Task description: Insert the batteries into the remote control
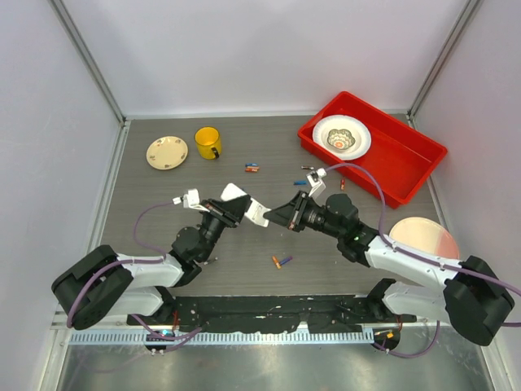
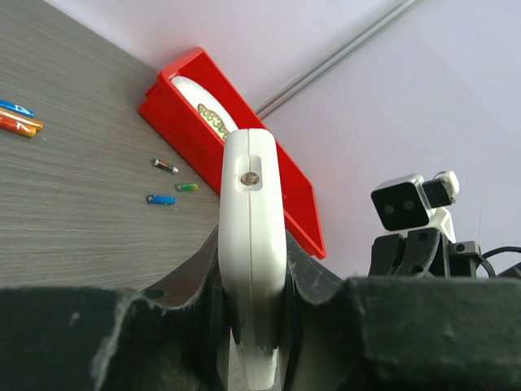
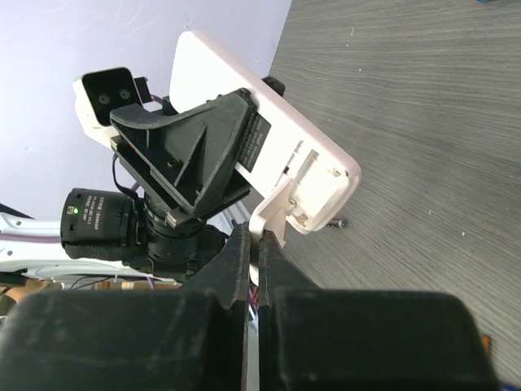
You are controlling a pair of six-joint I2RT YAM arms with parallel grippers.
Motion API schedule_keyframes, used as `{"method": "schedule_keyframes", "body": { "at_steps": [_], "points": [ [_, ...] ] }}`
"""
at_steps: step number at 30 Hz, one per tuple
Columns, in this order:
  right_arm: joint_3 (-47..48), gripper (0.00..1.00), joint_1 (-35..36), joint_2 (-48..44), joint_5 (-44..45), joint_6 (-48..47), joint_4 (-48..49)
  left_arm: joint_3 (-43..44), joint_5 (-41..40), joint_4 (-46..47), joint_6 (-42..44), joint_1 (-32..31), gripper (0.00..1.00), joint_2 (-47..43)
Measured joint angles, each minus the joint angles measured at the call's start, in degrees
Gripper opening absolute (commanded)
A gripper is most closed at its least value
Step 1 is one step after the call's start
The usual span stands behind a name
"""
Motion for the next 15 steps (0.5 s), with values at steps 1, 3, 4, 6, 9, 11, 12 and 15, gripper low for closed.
{"method": "schedule_keyframes", "body": {
  "at_steps": [1,3,4,6,9,11,12,15],
  "points": [
    [-0.33,0.01,0.0,-0.31,-0.07,-0.02,-0.11,0.0,0.0,0.0,-0.02,0.0,0.0,0.0],
    [-1.11,0.01,-0.15,-0.98,-0.13,-0.07,-0.24,0.0,-0.17,0.0,-0.02,0.0,0.0,0.0],
    [-1.57,0.01,-0.37,-1.62,-0.11,-0.09,-0.46,0.0,-0.37,0.0,-0.02,0.0,0.0,0.0],
    [-2.62,0.01,-0.96,-3.48,-0.04,-0.35,-1.11,-0.07,-0.7,-0.02,-0.02,0.02,0.0,-0.11],
    [-4.87,0.01,-3.78,-7.74,0.37,-1.42,-2.12,-0.94,-1.68,-0.02,-0.02,0.11,0.0,-1.6],
    [-6.36,0.01,-6.14,-9.49,0.52,-1.73,-2.12,-1.7,-2.38,-0.44,-0.02,0.37,0.0,-3.39],
    [-7.04,0.01,-7.17,-9.7,0.59,-1.77,-2.01,-2.05,-2.6,-0.66,-0.02,0.44,0.0,-4.42],
    [-8.68,0.01,-9.68,-7.61,0.79,-1.81,-1.64,-2.73,-3.3,-2.14,-0.11,0.74,0.0,-8.31]
  ]
}}
